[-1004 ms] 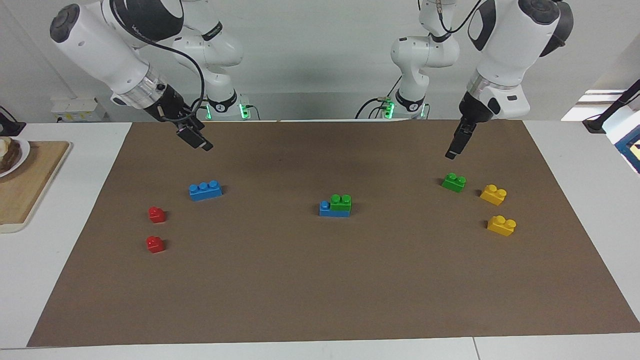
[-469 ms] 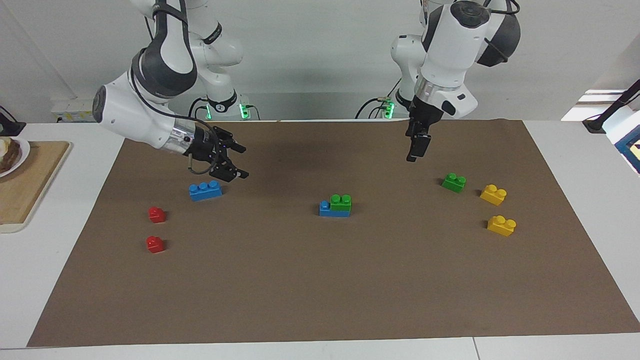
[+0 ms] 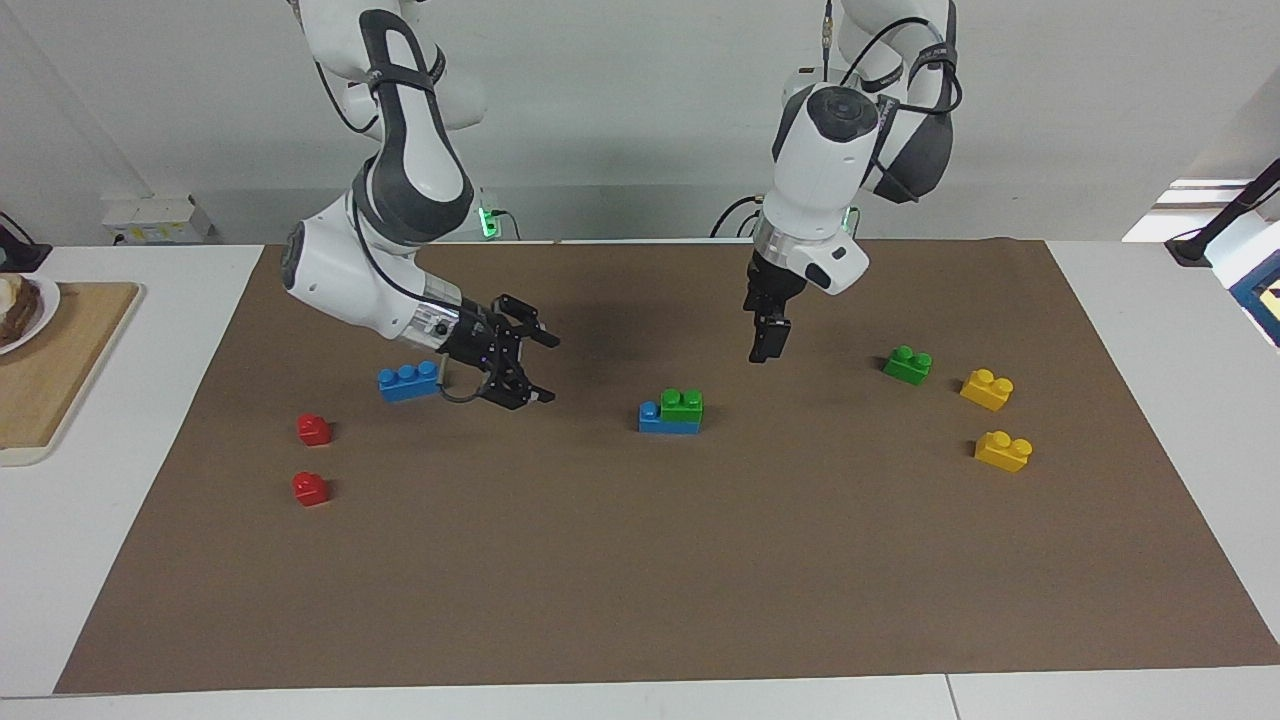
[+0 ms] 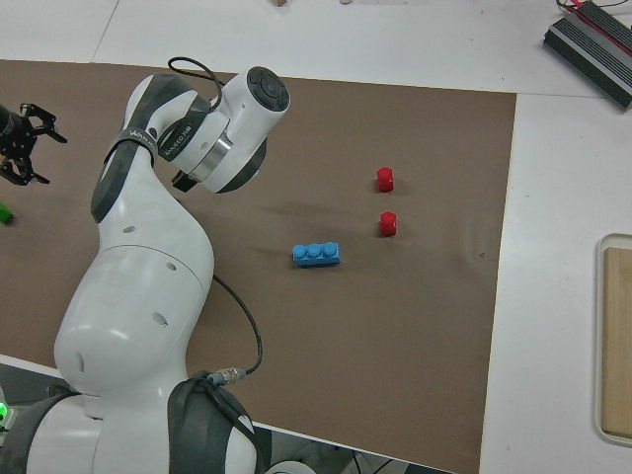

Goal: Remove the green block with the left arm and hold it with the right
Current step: 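Move the left gripper and the right gripper toward the green-blue brick pair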

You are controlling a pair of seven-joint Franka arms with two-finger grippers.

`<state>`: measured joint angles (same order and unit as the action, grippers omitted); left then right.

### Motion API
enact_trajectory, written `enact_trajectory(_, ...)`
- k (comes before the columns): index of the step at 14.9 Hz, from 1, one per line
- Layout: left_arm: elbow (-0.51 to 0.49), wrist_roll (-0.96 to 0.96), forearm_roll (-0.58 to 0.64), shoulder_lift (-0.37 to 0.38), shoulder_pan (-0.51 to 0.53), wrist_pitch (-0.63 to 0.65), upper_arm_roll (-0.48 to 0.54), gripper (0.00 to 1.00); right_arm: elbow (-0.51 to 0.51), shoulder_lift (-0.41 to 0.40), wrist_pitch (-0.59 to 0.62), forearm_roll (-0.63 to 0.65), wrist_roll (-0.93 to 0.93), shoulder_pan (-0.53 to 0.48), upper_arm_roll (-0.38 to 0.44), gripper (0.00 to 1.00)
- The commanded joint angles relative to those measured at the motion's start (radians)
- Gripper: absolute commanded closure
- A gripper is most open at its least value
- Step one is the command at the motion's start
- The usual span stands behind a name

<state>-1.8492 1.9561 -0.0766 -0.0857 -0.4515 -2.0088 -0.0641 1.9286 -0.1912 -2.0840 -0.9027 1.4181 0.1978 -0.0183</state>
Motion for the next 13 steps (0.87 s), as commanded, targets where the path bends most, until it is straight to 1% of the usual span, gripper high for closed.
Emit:
enact_trajectory(1,0.008,0.062,-0.015,-0.032,-0.032,-0.037,0.017,0.0,0.05,-0.002,-0.1,-0.032,0.004,0.057,0.001,0.11)
enact_trajectory(2,0.014,0.072,-0.015,-0.051,-0.036,-0.039,0.017,0.0,0.067,0.001,-0.128,-0.032,0.002,0.074,0.0,0.11)
enact_trajectory(4,0.05,0.092,-0.015,-0.113,-0.052,-0.056,0.017,0.0,0.072,-0.025,-0.131,-0.032,-0.039,0.081,0.0,0.11)
enact_trajectory(7,0.048,0.141,-0.014,-0.129,-0.062,-0.082,0.017,0.0,0.073,-0.06,-0.143,-0.042,-0.087,0.088,0.0,0.11)
enact_trajectory(11,0.056,0.175,-0.006,-0.186,-0.087,-0.114,0.018,0.0,0.072,-0.108,-0.2,-0.102,-0.137,0.126,0.0,0.11)
enact_trajectory(13,0.053,0.193,-0.006,-0.215,-0.128,-0.113,0.02,0.0,0.072,-0.122,-0.225,-0.111,-0.14,0.141,0.0,0.11)
